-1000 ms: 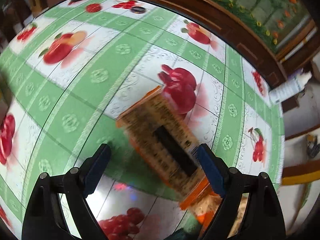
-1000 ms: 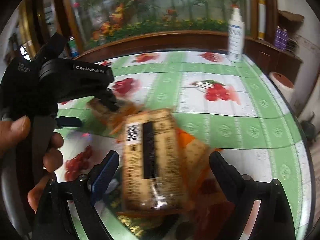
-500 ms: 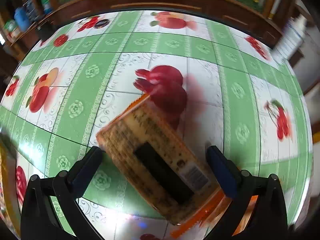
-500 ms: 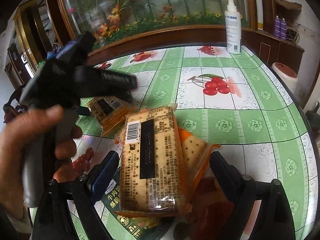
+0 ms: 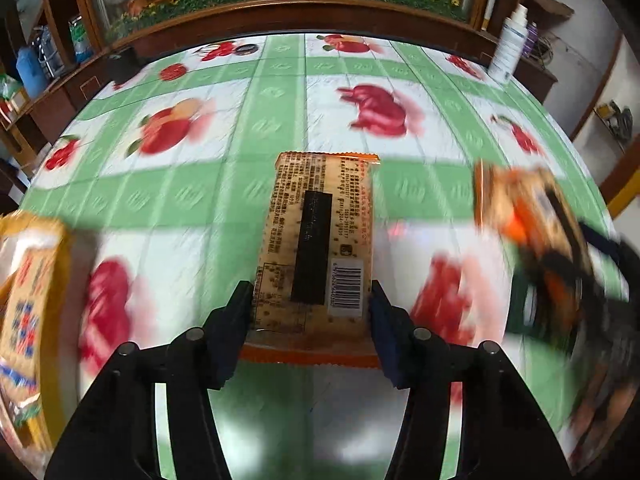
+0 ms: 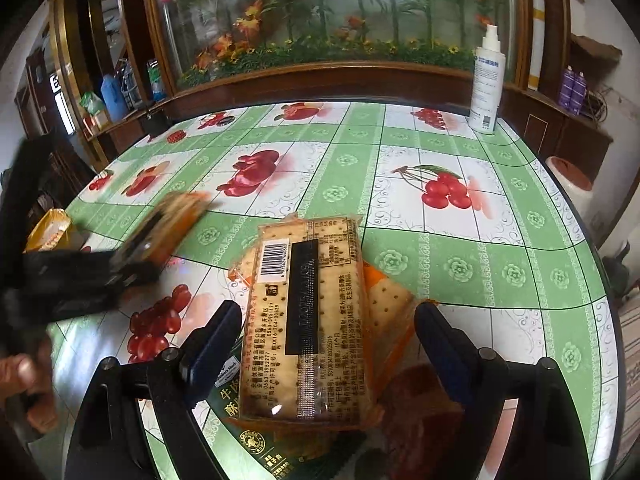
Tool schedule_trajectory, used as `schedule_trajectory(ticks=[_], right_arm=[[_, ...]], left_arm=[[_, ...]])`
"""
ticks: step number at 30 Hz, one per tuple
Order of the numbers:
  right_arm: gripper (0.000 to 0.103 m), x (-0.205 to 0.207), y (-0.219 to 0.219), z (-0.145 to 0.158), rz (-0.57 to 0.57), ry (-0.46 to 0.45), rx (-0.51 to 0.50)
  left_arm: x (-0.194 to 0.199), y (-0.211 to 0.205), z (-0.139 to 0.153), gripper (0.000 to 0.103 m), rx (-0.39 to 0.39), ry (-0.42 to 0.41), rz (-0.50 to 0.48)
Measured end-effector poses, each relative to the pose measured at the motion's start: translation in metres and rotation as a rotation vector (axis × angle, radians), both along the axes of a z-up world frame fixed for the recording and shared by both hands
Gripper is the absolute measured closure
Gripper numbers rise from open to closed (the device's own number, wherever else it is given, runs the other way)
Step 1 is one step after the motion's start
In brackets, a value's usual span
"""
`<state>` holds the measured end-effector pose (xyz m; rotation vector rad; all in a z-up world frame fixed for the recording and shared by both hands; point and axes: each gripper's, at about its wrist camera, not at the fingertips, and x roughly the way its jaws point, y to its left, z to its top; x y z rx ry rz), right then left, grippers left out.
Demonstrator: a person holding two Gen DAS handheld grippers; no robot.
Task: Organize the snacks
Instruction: 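Grasp a brown black-banded cracker pack with each gripper, left first then right, then carry both brown cracker packs over the tray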
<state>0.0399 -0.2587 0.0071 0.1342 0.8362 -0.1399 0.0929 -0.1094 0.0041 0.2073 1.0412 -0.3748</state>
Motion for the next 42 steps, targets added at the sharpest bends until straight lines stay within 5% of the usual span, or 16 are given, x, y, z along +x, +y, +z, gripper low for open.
schedule_trajectory(ticks=[7, 11, 13, 19, 21, 25, 30, 42], right_arm=[[0.045, -0.008, 0.006, 0.004, 0.02, -0.001, 0.05], [0.042, -0.01, 0.02, 0.002, 0.031, 0.009, 0.028], [0.04, -0.007, 0.026, -0.001, 0.031, 0.013, 0.006], [0.035, -0.002, 0.028, -0.001, 0.012, 0.0, 0.01], [0.035, 0.0, 0.026, -0.002, 0.004, 0.006, 0.013], [0.046, -0.005, 0.016, 0.001, -0.013, -0.002, 0.071], [0.047, -0.018, 0.014, 0.012, 0.011, -0.054, 0.211], [0.048, -0.061, 0.065, 0.03, 0.14, -0.167, 0.48]], left_arm=[[-0.044, 0.039, 0.0, 0.049, 0.018, 0.026, -0.035], [-0.038, 0.042, 0.001, 0.043, 0.057, 0.008, -0.009], [-0.029, 0.035, 0.001, 0.031, 0.067, -0.004, 0.014], [-0.014, 0.027, -0.005, 0.024, 0.032, 0.015, 0.045], [-0.013, 0.032, -0.007, 0.025, -0.012, 0.015, 0.053], [-0.021, 0.043, -0.004, 0.048, -0.023, -0.027, 0.072], [-0.037, 0.059, 0.001, 0.049, -0.041, -0.038, 0.084], [-0.106, 0.111, 0.053, 0.048, -0.001, -0.234, 0.146]])
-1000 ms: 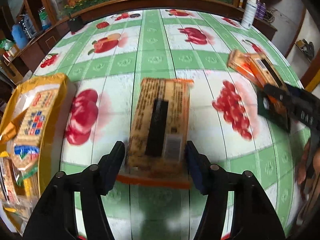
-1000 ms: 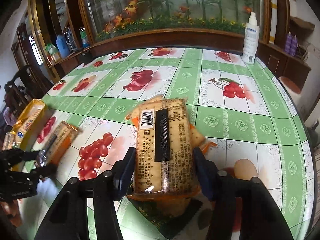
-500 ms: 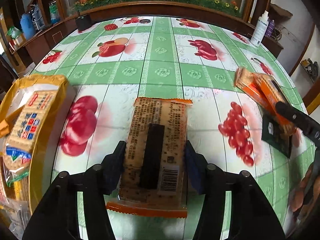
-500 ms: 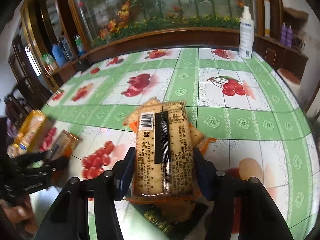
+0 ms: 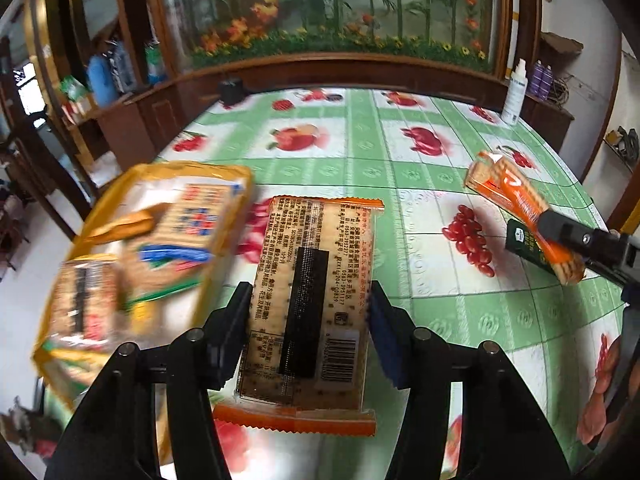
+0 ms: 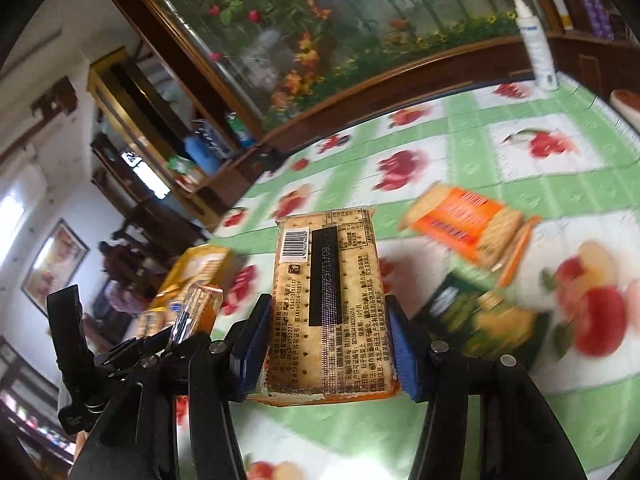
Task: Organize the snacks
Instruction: 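Carry both brown cracker packs over the tray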
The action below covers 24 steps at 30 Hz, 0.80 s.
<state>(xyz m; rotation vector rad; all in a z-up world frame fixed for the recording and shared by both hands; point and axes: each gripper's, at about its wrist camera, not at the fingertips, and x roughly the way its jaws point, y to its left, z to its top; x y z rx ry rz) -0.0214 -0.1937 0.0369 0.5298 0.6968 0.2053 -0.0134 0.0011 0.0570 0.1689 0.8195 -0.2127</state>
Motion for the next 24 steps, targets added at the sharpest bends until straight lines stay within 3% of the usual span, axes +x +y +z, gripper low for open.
schedule_trajectory(ticks=[8, 24], right_arm=[[0.048, -0.014, 0.044, -0.001, 0.058, -0.018, 0.079], [0.048, -0.002, 0.142, 0.015, 0.216, -0.023, 0.095]], left_arm=[[-0.021, 0.046, 0.011, 0.048, -0.006, -0.041, 0.059], [-0.027, 0.115, 0.018, 0.048, -0.021, -0.081, 0.182]])
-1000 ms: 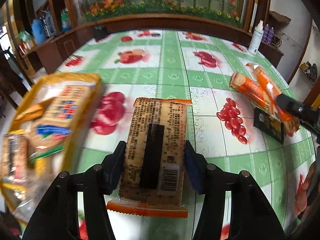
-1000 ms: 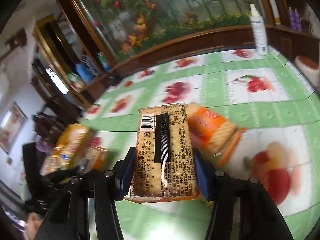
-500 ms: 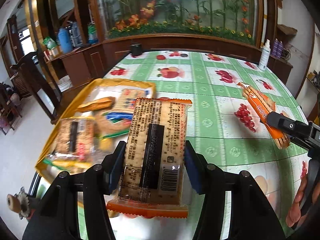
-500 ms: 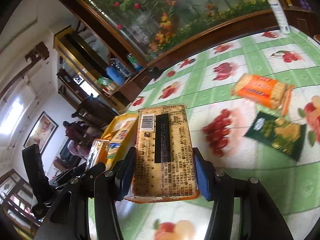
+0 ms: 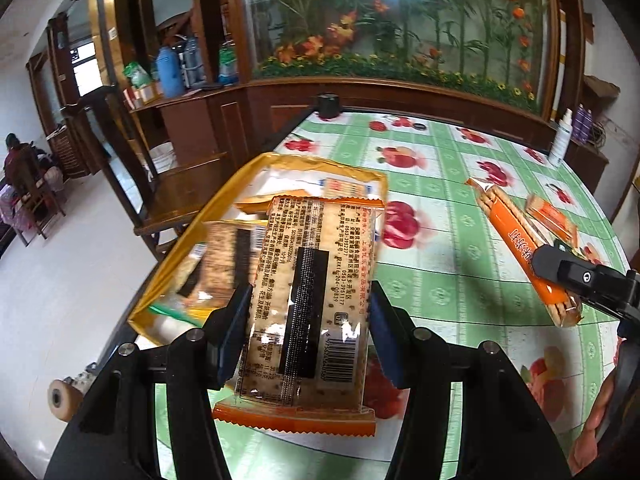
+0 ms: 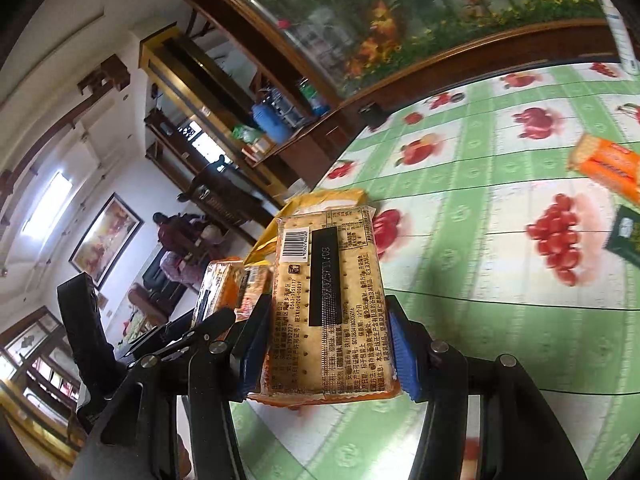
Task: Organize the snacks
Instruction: 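Carry both brown cracker packs over the tray, then lower the packs into the tray and open both grippers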
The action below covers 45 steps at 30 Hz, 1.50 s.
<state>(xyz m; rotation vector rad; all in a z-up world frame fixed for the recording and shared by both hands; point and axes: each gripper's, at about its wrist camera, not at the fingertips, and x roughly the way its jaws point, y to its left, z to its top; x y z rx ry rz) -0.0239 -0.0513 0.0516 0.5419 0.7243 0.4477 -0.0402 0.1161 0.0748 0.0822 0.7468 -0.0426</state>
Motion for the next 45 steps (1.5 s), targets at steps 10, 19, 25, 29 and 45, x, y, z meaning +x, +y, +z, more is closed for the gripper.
schedule_trajectory(ticks=[10, 19, 25, 29, 45], right_arm=[[0.048, 0.01, 0.036, 0.006, 0.06, -0.002, -0.007], [0.048, 0.017, 0.056, 0.007, 0.097, 0.005, -0.015], [0.048, 0.022, 0.064, 0.004, 0.11, 0.01, -0.012], [0.048, 0.026, 0.068, 0.003, 0.118, 0.013, -0.013], [0.048, 0.046, 0.087, 0.002, 0.147, 0.013, -0.002]], left_arm=[[0.004, 0.022, -0.004, 0.048, 0.003, -0.003, 0.037], [0.008, 0.032, -0.01, 0.048, 0.012, 0.004, 0.059], [0.008, 0.038, -0.012, 0.048, 0.01, 0.003, 0.067], [0.01, 0.039, -0.014, 0.048, 0.004, 0.011, 0.072], [0.024, 0.05, -0.021, 0.048, -0.006, 0.032, 0.109]])
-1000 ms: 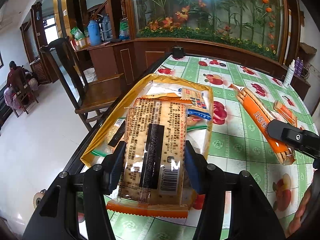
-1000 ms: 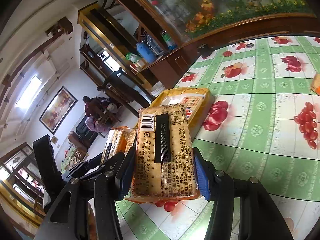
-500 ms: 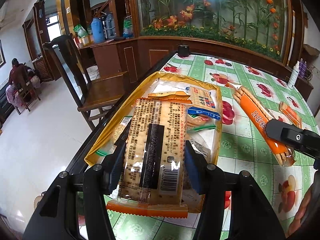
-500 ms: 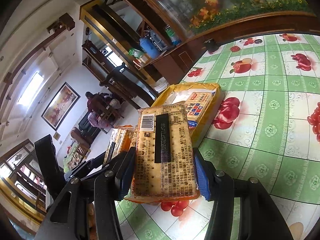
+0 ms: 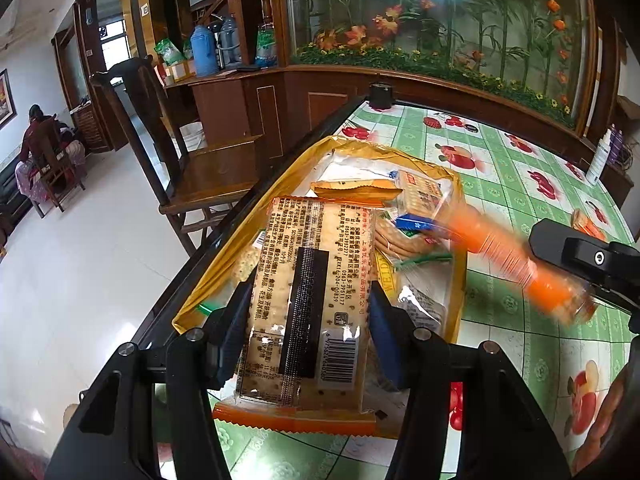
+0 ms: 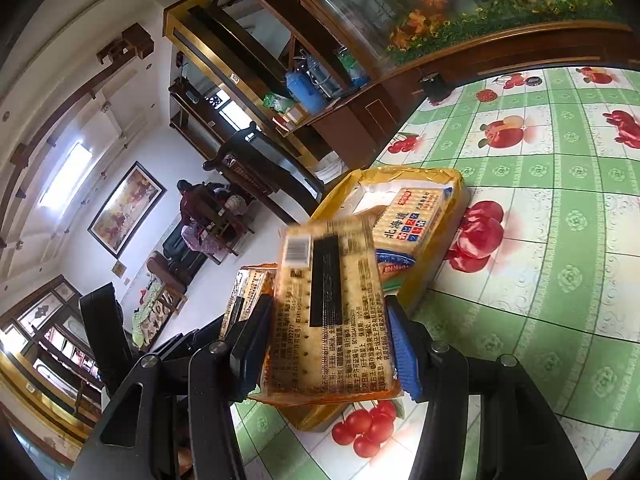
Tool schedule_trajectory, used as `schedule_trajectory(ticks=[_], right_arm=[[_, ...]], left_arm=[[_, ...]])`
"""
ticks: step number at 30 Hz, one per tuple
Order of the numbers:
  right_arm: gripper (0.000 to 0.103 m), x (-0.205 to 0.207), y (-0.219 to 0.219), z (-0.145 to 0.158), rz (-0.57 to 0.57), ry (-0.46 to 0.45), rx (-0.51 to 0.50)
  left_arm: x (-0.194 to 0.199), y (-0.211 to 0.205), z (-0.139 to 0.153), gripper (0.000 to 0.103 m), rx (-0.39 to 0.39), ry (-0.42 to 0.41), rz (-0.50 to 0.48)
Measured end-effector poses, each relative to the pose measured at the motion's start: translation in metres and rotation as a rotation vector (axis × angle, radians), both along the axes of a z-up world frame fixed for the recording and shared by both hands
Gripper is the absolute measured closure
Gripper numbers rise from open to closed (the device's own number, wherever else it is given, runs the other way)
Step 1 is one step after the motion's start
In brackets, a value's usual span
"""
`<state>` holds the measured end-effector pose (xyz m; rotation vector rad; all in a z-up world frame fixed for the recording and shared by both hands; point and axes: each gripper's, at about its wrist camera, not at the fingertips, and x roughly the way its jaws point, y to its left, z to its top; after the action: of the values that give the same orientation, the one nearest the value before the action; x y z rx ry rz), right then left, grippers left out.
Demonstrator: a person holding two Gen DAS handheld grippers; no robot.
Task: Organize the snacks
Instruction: 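Lower the packs into the tray and open both grippers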
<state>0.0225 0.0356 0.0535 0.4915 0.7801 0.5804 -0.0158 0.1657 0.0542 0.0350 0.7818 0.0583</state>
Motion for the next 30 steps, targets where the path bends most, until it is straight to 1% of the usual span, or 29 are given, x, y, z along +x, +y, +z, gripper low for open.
schedule_trajectory(ticks=[4, 7, 9, 12, 16, 19, 20, 21, 22, 23, 26, 28, 30], right_arm=[[0.048, 0.008, 0.004, 0.001, 0.007, -0.004, 0.009], [0.048, 0.015, 0.009, 0.002, 0.007, -0.012, -0.023], [0.046, 0.017, 0.011, -0.001, 0.006, -0.006, -0.046], [0.046, 0.014, 0.01, -0.007, 0.006, 0.002, -0.063], [0.046, 0.008, -0.007, -0.017, -0.023, 0.022, -0.071], [0.046, 0.002, -0.028, -0.02, -0.067, 0.035, -0.068], [0.046, 0.0, -0.033, -0.02, -0.077, 0.037, -0.066], [0.046, -0.002, -0.041, -0.02, -0.093, 0.04, -0.063], [0.046, -0.004, -0.049, -0.02, -0.109, 0.041, -0.06], [0.046, -0.007, -0.055, -0.02, -0.122, 0.041, -0.058], [0.046, -0.017, -0.076, -0.018, -0.16, 0.038, -0.051], [0.046, -0.022, -0.085, -0.017, -0.177, 0.035, -0.048], [0.046, -0.027, -0.096, -0.017, -0.195, 0.033, -0.046]], left_arm=[[0.005, 0.003, -0.002, 0.048, -0.001, 0.004, 0.008], [0.009, 0.007, -0.005, 0.048, -0.014, 0.017, 0.015], [0.01, 0.008, -0.006, 0.048, -0.007, 0.018, 0.018], [0.012, 0.007, -0.006, 0.048, -0.007, 0.02, 0.017], [0.017, -0.002, -0.005, 0.048, -0.01, 0.031, -0.002], [0.025, -0.007, -0.007, 0.047, 0.003, 0.042, 0.007], [0.028, -0.008, -0.006, 0.046, 0.01, 0.044, 0.012], [0.031, -0.009, -0.006, 0.039, 0.013, 0.043, 0.017], [0.036, -0.009, -0.005, 0.024, 0.028, 0.046, 0.034], [0.039, -0.009, -0.005, 0.019, 0.043, 0.053, 0.048], [0.046, -0.007, -0.002, 0.019, 0.061, 0.059, 0.098], [0.046, -0.006, 0.0, 0.019, 0.055, 0.066, 0.109], [0.044, -0.008, 0.001, 0.019, 0.066, 0.059, 0.112]])
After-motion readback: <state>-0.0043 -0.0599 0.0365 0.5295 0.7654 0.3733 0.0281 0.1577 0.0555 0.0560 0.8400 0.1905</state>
